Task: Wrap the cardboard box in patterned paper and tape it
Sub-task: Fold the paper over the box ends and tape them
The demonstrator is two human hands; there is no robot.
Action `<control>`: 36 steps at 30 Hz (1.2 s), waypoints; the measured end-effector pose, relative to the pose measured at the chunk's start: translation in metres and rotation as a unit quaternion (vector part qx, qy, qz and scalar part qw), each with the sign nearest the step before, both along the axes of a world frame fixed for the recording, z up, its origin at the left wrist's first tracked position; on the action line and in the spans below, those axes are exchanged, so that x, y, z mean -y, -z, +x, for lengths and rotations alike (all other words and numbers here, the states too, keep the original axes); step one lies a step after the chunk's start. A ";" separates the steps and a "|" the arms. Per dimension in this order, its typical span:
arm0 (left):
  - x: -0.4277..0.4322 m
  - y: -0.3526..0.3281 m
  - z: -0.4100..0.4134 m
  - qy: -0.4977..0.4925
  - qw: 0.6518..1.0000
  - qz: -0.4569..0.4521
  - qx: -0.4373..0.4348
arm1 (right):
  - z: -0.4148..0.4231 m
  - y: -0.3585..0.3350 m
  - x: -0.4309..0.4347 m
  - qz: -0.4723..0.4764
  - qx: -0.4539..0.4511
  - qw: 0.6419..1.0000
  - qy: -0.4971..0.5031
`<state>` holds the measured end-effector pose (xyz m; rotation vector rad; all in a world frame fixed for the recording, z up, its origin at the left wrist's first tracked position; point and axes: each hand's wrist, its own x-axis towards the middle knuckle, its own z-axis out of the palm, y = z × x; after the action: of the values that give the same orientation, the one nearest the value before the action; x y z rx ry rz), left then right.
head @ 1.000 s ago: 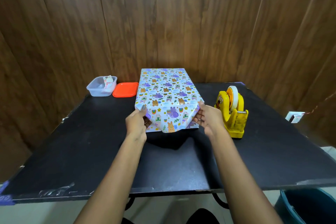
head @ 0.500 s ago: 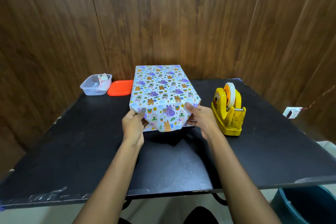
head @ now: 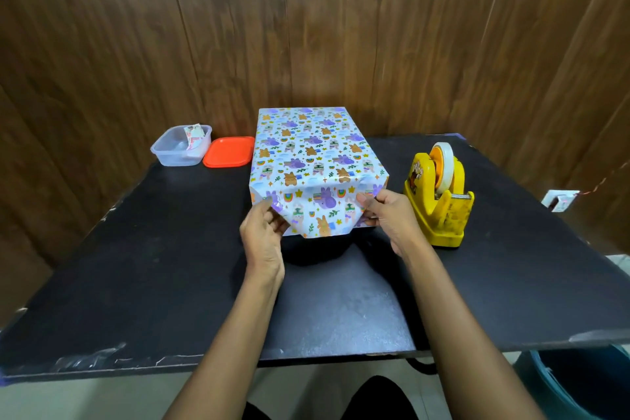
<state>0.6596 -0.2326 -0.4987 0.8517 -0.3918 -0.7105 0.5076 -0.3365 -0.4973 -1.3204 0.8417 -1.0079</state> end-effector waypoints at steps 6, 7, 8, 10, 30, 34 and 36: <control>0.007 0.009 0.003 0.022 0.988 0.109 0.105 | -0.002 -0.002 -0.002 0.014 0.011 1.000 -0.006; 0.007 0.011 0.004 0.021 0.987 0.115 0.111 | -0.003 -0.001 -0.002 0.018 0.004 1.000 -0.010; 0.008 0.012 0.005 0.016 0.985 0.120 0.119 | -0.004 0.000 -0.003 0.018 -0.011 1.000 -0.016; 0.010 0.014 0.006 0.004 0.983 0.128 0.129 | -0.005 0.002 -0.002 0.016 -0.036 0.999 -0.026; 0.023 0.037 0.002 -0.062 0.962 0.206 0.168 | 0.001 0.014 -0.017 0.021 -0.080 0.997 0.013; 0.022 0.037 0.000 -0.072 0.958 0.213 0.180 | -0.001 0.011 -0.019 0.041 -0.106 0.993 0.020; 0.022 0.036 -0.001 -0.073 0.958 0.213 0.181 | -0.006 0.012 -0.017 0.053 -0.101 0.993 0.000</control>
<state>0.6587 -0.2546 -0.5348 1.4144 -0.5049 -0.5050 0.5015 -0.3196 -0.5089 -1.3455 1.0335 -0.8265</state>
